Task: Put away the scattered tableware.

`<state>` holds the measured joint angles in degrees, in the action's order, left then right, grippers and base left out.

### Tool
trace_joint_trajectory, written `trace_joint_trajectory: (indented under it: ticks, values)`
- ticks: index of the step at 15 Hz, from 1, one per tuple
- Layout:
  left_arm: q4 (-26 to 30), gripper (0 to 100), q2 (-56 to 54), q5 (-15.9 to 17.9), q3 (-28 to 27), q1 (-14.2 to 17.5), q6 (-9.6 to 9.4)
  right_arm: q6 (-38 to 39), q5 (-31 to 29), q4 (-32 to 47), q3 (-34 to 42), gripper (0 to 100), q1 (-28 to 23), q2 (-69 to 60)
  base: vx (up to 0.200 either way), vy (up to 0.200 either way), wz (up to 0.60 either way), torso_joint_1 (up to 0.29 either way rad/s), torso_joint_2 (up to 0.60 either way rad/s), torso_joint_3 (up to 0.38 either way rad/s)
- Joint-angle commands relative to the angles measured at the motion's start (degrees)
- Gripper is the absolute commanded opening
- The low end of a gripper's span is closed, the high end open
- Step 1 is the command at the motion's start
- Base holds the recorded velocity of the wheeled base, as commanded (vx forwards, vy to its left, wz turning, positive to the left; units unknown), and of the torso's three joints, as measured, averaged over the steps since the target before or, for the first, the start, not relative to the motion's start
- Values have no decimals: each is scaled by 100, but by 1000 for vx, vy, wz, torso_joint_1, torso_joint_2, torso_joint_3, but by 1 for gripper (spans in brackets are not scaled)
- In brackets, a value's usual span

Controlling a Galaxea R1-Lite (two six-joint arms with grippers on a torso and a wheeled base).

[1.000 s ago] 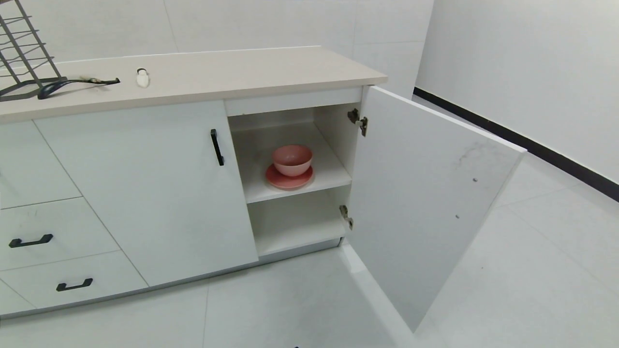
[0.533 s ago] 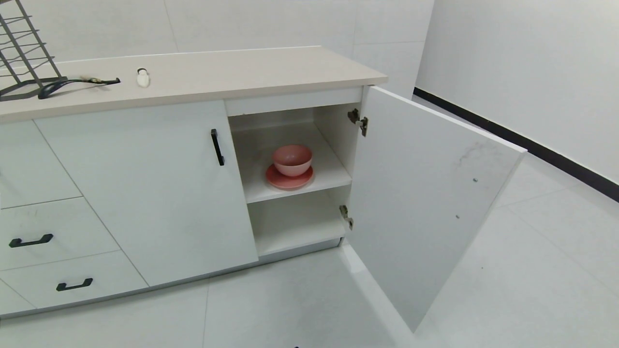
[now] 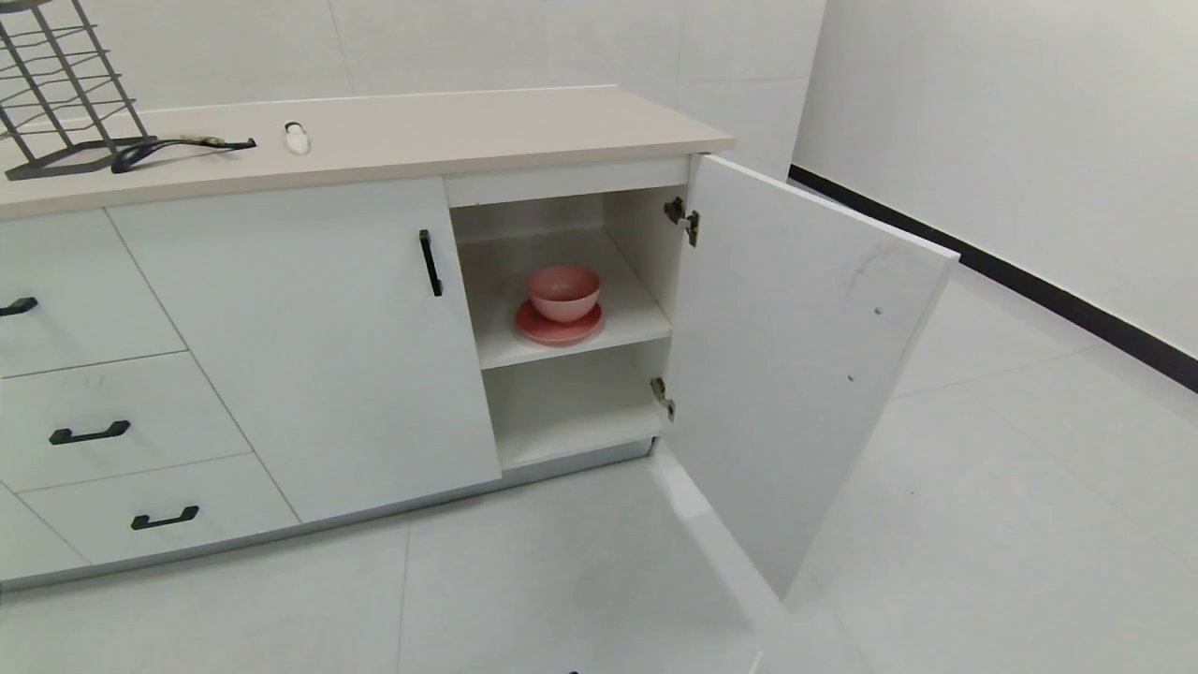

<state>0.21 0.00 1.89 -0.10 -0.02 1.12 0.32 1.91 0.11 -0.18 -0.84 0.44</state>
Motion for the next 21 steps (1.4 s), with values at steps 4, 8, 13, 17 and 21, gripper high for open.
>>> trace_joint_trajectory:
  ticks: [4,8,13,17,21]
  values:
    - [-3,100,9,4,-8,11,2,-32,2,-11,9,100,-4,88,150,-50,0,5,0,5]
    - [-3,100,9,4,1,11,-7,-40,11,-2,9,100,-4,88,200,0,0,1,2,2]
    - [-3,100,9,4,1,2,-42,-40,11,-2,9,100,-4,88,80,0,0,1,1,1]
    - [-3,100,9,-4,1,2,-51,-40,11,-2,9,100,-4,88,-200,0,0,7,5,-2]
    - [-3,100,9,4,1,11,-24,-40,11,-2,9,100,5,79,-50,-150,0,-6,1,2]
